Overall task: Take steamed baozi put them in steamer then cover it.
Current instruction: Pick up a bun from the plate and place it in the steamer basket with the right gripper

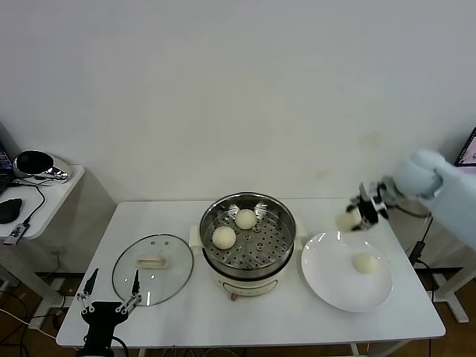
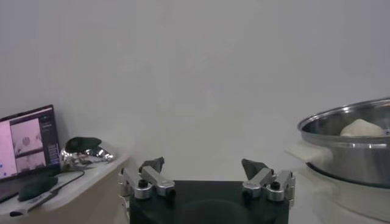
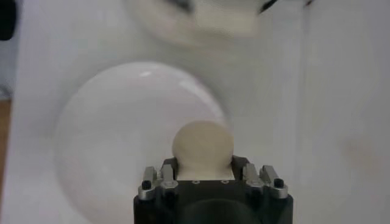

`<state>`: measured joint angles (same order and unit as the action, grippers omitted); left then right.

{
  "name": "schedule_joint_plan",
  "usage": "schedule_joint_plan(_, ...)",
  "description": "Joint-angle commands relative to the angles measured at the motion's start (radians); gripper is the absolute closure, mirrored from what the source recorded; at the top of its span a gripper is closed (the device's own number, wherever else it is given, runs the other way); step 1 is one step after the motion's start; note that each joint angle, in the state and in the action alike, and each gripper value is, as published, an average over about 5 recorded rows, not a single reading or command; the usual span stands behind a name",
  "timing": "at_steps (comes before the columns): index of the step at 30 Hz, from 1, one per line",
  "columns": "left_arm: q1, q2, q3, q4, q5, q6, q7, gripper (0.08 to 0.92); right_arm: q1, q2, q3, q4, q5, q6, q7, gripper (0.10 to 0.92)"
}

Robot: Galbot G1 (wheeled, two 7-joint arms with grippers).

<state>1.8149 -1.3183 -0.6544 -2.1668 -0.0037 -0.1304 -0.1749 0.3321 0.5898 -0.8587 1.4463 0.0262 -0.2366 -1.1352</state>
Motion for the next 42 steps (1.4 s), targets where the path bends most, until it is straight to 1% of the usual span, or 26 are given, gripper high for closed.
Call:
schedule_joint_plan(1, -0.002, 0.001, -0.001, 0.001, -0.001, 0.0, 0.0, 0.177, 0.273, 0.169, -0.146, 0.018, 0.181, 0.011, 0.058, 0.474)
schedule_joint_plan(4, -0.003, -0.001, -0.001, 0.003, -0.001, 0.0, 0.0, 0.177, 0.287, 0.247, -0.198, 0.031, 0.227, 0.042, 0.085, 0.474)
schedule_joint_plan(9, -0.002, -0.006, -0.004, 0.001, -0.001, -0.001, -0.001, 0.177, 0.289, 0.353, -0.268, 0.017, 0.227, 0.136, 0.089, 0.474)
schedule_joint_plan(17, -0.005, -0.009, -0.016, -0.001, -0.006, 0.0, 0.0, 0.177, 0.257, 0.49, -0.379, -0.017, 0.156, 0.354, 0.065, 0.468)
schedule_joint_plan(21, -0.005, -0.013, -0.02, 0.0, -0.008, 0.0, 0.0, 0.177, 0.24, 0.518, -0.425, -0.013, 0.116, 0.435, 0.041, 0.465)
schedule_joint_plan(27, -0.007, -0.018, -0.022, -0.003, -0.009, 0.0, 0.0, 0.177, 0.201, 0.553, -0.443, -0.036, -0.029, 0.541, 0.019, 0.458)
schedule_joint_plan(33, -0.01, -0.022, -0.023, 0.001, -0.012, 0.0, 0.0, 0.177, 0.172, 0.577, -0.444, -0.056, -0.114, 0.61, 0.01, 0.457)
schedule_joint_plan(42, -0.008, -0.025, -0.026, 0.004, -0.017, -0.004, -0.001, 0.177, 0.158, 0.567, -0.45, -0.057, -0.131, 0.662, -0.01, 0.441)
